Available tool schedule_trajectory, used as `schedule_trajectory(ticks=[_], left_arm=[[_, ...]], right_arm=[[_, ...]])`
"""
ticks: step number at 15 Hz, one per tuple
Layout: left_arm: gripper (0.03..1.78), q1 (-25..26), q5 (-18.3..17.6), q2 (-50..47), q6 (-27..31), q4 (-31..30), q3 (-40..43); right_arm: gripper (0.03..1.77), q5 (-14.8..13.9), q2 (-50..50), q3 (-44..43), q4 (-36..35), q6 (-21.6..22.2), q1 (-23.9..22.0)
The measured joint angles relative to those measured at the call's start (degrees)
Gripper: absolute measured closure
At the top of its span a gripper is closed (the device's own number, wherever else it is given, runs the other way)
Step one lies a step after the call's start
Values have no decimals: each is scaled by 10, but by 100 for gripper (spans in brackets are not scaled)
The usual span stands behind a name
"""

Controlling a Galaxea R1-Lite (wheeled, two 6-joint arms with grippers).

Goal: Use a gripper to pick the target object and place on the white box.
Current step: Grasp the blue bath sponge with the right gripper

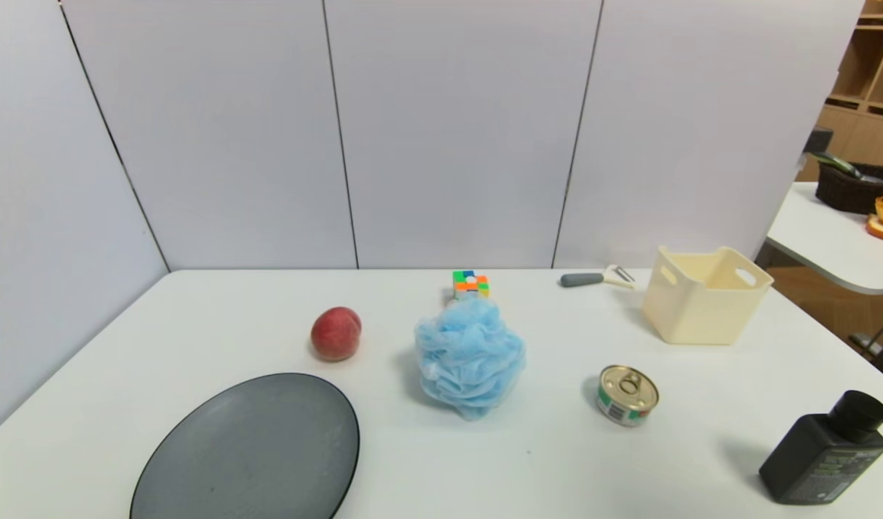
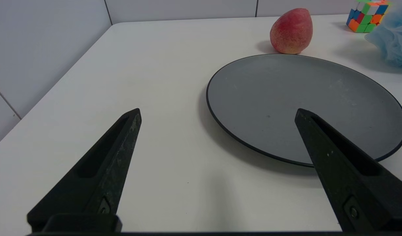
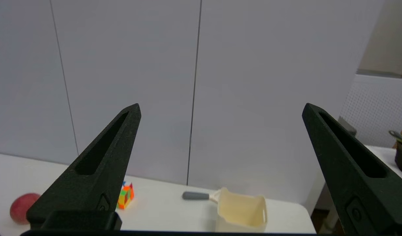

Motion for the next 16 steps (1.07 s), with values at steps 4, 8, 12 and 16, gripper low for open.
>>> schedule_trajectory(ticks=[4, 8, 12, 16], left_arm=[[12, 0, 0, 0, 0, 0, 0], [12, 0, 0, 0, 0, 0, 0], [12, 0, 0, 0, 0, 0, 0], [12, 0, 0, 0, 0, 0, 0]], right_arm=[[10, -35, 170, -198, 2, -2, 80], [10, -62, 325, -338, 130, 1, 165], [10, -62, 422, -359, 300, 72, 245], [10, -52, 478, -364, 399, 153, 309]])
